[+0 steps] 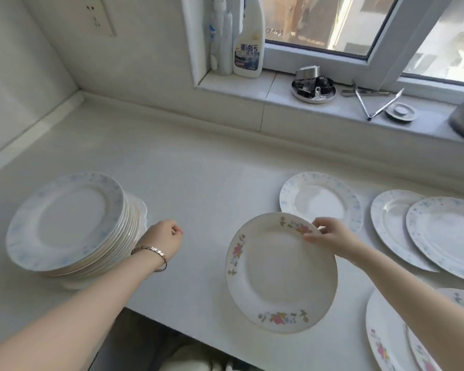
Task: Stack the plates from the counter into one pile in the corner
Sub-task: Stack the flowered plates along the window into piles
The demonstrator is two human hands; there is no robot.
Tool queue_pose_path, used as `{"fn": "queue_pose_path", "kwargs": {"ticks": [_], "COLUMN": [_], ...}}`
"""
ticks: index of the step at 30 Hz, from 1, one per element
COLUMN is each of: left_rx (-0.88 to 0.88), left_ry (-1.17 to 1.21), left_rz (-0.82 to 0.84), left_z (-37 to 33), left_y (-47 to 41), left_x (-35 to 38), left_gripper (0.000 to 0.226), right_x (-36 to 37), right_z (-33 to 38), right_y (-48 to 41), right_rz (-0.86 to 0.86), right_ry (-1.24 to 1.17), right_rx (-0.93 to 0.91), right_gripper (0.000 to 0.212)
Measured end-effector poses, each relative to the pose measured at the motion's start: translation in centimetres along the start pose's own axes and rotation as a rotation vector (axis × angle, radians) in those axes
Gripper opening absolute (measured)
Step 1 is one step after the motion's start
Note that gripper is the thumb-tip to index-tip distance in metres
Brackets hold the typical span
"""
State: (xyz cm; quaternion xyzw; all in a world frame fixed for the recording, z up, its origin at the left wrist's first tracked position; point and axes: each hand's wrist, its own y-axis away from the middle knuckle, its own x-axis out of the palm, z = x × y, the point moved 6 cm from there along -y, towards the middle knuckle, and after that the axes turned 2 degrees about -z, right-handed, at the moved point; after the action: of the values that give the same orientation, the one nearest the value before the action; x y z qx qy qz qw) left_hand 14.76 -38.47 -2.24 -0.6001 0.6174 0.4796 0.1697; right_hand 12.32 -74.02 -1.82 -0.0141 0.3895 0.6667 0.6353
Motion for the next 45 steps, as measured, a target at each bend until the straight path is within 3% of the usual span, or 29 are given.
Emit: {"fn": "queue_pose_path", "kwargs": {"ticks": [4,7,11,16,22,25,29,34,40,45], "left_rx": [-0.032,-0.055,-0.143,-0.254,-0.285,-0.255,-0.243,-0.246,-0.245,-0.238], "left_ry": [0.053,0.017,0.078,0.134,0.188,0.199,0.204,0.206,0.192,0.189], "left_rz": [-0.147,-0.283,-0.397,-0.405,-0.350,-0.329,-0.320,-0.301,-0.304,-0.319], "left_z": [4.7,9.2,15.6,22.5,25.6,25.6,25.2,24.9,24.4,24.3], "left_y": [-0.1,-0.2,-0.6,-1.1,-2.2,-3.1,-3.9,-4.4,-4.2,-4.0], "left_x": [-6.6,-12.3,-18.1,-21.5,-21.9,-21.8,-21.4,-20.9,-20.9,-21.0], "left_gripper": [0.021,0.020,0.015,0.021,0.017,0.014,0.012,0.009,0.012,0.012], "right_x": [4.2,9.0,16.2,24.2,29.6,30.3,29.8,30.0,31.9,32.6], "right_z": [6.4,11.6,17.5,22.0,23.5,24.2,25.7,25.6,26.2,26.3], "right_y": [0.2,-0.4,-1.4,-2.2,-2.4,-2.5,-2.3,-2.2,-2.1,-2.5], "right_rz": [-0.008,-0.003,0.025,0.038,-0.003,-0.054,-0.171,-0.182,-0.147,-0.123], "right_ry": [-0.238,-0.398,-0.515,-0.541,-0.495,-0.408,0.034,0.427,0.574,0.629], "right_rx": [-0.052,-0.081,-0.069,-0.007,0.064,0.018,-0.155,-0.208,-0.262,-0.192], "right_gripper": [0.003,0.010,0.005,0.001,0.009,0.008,0.023,0.039,0.045,0.049]}}
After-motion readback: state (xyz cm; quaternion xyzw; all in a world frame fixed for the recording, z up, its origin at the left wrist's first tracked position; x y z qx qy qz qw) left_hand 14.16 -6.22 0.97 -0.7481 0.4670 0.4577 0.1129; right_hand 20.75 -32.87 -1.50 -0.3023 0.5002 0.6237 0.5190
